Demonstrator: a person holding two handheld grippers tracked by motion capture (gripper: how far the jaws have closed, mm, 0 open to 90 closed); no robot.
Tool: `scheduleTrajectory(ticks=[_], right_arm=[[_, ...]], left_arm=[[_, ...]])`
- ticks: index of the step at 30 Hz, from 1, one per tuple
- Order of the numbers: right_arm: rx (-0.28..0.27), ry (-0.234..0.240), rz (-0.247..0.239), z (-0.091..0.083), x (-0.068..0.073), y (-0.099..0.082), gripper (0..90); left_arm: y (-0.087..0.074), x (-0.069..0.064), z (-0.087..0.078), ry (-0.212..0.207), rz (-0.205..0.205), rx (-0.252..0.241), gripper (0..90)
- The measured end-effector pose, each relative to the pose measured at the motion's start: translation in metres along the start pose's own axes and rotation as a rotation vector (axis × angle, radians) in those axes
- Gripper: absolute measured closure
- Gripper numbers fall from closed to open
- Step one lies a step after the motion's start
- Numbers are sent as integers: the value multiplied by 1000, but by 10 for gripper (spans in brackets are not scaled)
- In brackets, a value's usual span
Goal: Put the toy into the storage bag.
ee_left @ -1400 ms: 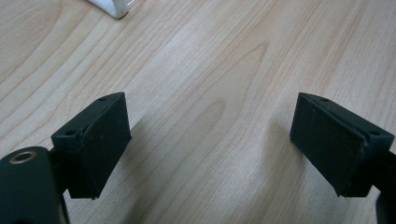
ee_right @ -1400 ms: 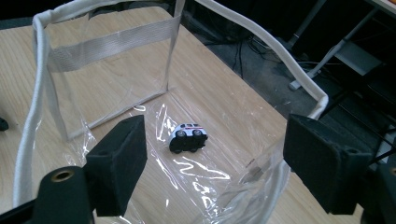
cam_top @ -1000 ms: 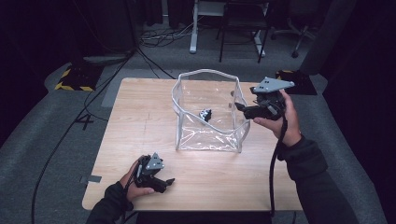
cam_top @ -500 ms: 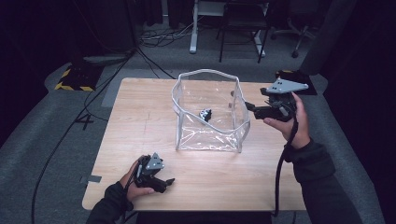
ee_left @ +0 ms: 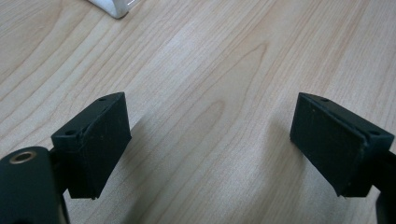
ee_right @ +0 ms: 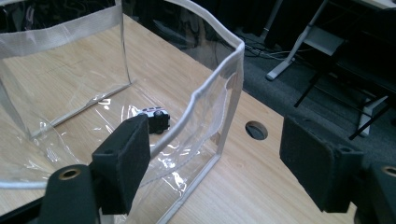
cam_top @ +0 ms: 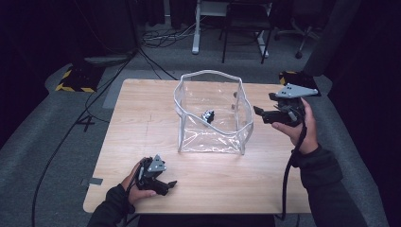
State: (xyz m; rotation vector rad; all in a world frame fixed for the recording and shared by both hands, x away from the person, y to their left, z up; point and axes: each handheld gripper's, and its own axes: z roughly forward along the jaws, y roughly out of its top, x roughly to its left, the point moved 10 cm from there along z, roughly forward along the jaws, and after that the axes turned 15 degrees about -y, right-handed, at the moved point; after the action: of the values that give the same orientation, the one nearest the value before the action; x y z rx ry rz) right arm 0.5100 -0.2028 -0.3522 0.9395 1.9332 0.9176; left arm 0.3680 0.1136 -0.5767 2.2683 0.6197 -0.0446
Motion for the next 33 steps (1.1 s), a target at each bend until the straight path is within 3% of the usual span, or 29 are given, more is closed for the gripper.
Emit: scheduleTrajectory(ticks=[15, 28, 33], right_arm=[[46, -4, 7, 8, -7, -27, 275], [86, 18, -14, 13, 3, -51, 280], [121, 31, 6, 19, 9, -66, 281]], left_arm=[[0, 0, 0, -1, -1, 0, 124], [0, 0, 0, 2, 2, 0, 124], [0, 0, 0, 1, 1, 0, 124]])
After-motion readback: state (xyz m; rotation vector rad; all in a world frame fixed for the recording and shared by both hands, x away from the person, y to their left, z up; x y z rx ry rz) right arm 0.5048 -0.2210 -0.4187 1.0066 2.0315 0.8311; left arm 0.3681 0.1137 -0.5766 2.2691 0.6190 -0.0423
